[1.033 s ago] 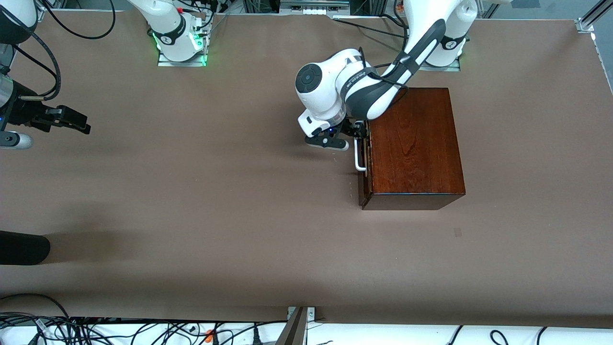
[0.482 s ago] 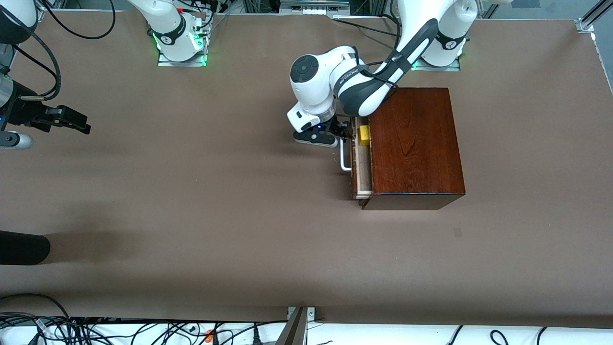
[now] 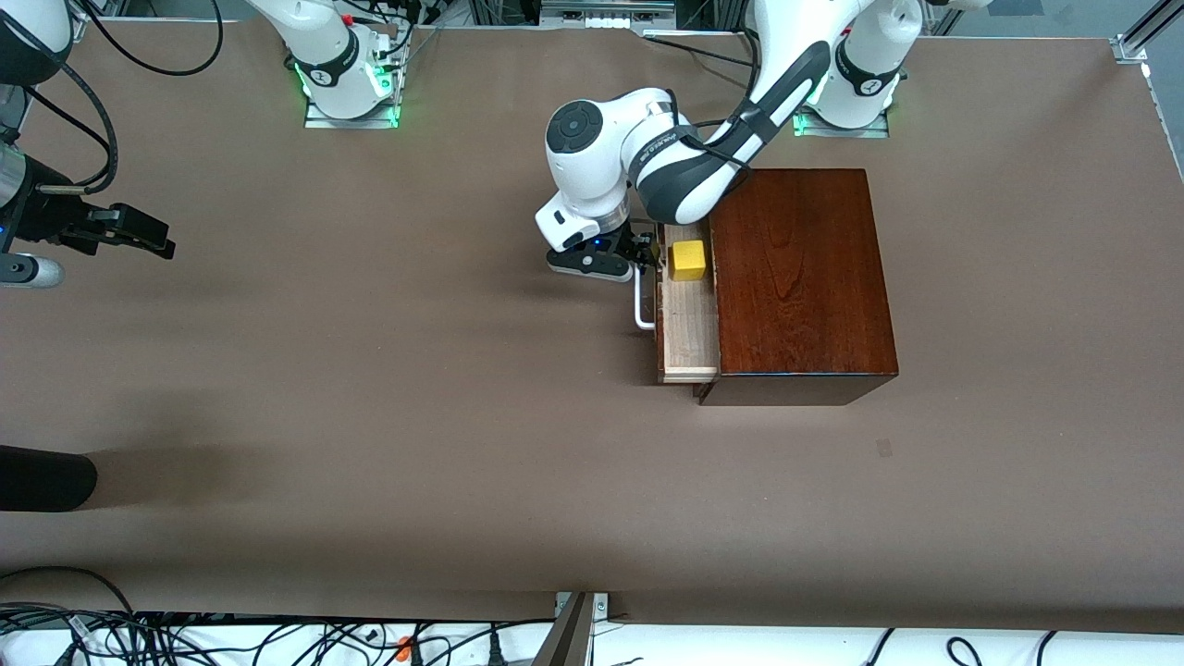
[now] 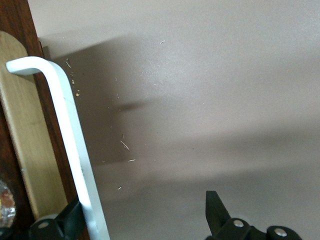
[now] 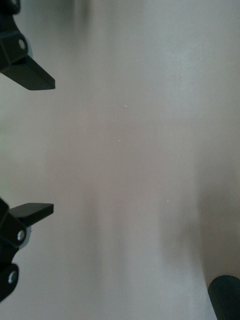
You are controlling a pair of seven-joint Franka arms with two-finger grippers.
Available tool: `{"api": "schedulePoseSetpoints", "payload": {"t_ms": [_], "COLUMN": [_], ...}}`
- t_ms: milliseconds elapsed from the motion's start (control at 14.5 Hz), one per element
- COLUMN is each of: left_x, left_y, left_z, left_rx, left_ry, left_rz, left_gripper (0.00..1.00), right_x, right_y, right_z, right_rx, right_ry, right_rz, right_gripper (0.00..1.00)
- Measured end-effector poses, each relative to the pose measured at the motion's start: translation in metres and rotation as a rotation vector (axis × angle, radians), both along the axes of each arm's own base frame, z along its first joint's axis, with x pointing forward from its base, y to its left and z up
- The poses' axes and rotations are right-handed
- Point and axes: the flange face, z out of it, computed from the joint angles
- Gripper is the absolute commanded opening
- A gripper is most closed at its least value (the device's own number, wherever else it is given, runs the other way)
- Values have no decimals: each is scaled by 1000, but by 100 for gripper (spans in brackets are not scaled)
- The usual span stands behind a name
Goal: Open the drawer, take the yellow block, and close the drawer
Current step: 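Pull the drawer handle outward from the box with the left gripper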
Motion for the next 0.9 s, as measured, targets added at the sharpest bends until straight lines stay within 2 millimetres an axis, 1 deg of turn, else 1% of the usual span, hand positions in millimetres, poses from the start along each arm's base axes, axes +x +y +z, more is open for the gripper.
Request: {"api": "schedulePoseSetpoints", "payload": {"t_ms": [138,344,482,895], "left_x": [0,-2,-2,-3], "left_y": [-1,-16,-20,-24], "left_z": [0,5,4,7], "left_rx": [2,-36,-44,-44], "left_ry": [1,-8,-7,-6], "left_rz": [1,-8,-10,-12], "left_gripper": [100,100,100,100], "right_x": [0,0,0,-3], "right_y": [0,0,0,0], "right_z": [0,0,0,-3], "right_rx": [0,0,0,1], "right_ry": [0,0,3,30], "right_rz": [0,0,1,9], "right_gripper": [100,100,100,100]}}
